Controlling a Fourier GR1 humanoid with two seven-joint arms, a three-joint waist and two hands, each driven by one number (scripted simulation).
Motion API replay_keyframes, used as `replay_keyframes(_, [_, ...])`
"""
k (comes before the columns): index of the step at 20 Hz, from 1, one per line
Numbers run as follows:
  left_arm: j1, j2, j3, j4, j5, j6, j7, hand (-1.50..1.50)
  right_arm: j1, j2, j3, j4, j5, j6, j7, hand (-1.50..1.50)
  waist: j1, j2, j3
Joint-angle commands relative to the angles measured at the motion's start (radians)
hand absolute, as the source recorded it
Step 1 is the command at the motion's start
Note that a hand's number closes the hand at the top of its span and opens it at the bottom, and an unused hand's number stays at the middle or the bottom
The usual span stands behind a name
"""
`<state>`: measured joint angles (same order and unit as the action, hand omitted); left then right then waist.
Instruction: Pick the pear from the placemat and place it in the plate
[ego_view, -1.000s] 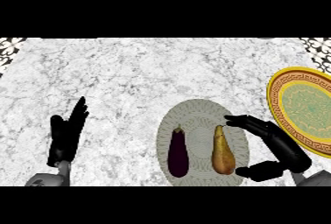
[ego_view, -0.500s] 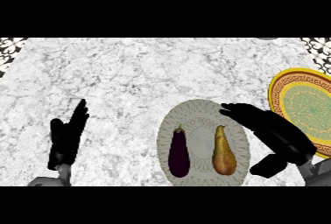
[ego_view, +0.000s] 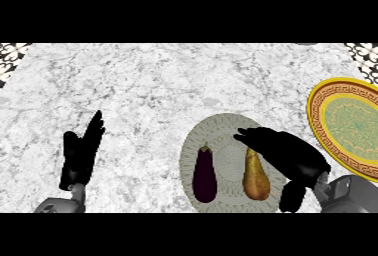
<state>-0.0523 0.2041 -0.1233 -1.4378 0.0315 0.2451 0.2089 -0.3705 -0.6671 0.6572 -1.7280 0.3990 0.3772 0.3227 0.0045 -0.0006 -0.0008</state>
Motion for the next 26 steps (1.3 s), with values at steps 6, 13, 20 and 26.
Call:
replay_keyframes(6, [-0.019, 0.037, 0.061, -0.046, -0.002, -0.061, 0.039, 0.00, 0.044, 0.095, -0.079, -0.012, 0.088, 0.155, 0.035, -1.50, -0.005, -0.001, 0.001])
replay_keyframes(13, [0.000, -0.011, 0.072, -0.032, -0.024, -0.065, 0.040, 0.00, 0.137, 0.184, -0.079, 0.054, 0.265, 0.135, -0.072, -1.50, -0.005, 0.000, 0.001])
replay_keyframes(20, [0.060, -0.049, 0.065, -0.060, -0.058, -0.071, 0.011, 0.00, 0.066, 0.312, -0.156, 0.227, 0.351, 0.169, -0.142, -1.50, 0.000, 0.001, 0.001])
replay_keyframes(26, [0.048, -0.071, 0.070, -0.060, -0.086, -0.078, 0.019, 0.00, 0.059, 0.312, -0.224, 0.262, 0.432, 0.214, -0.221, -1.50, -0.001, 0.000, 0.001])
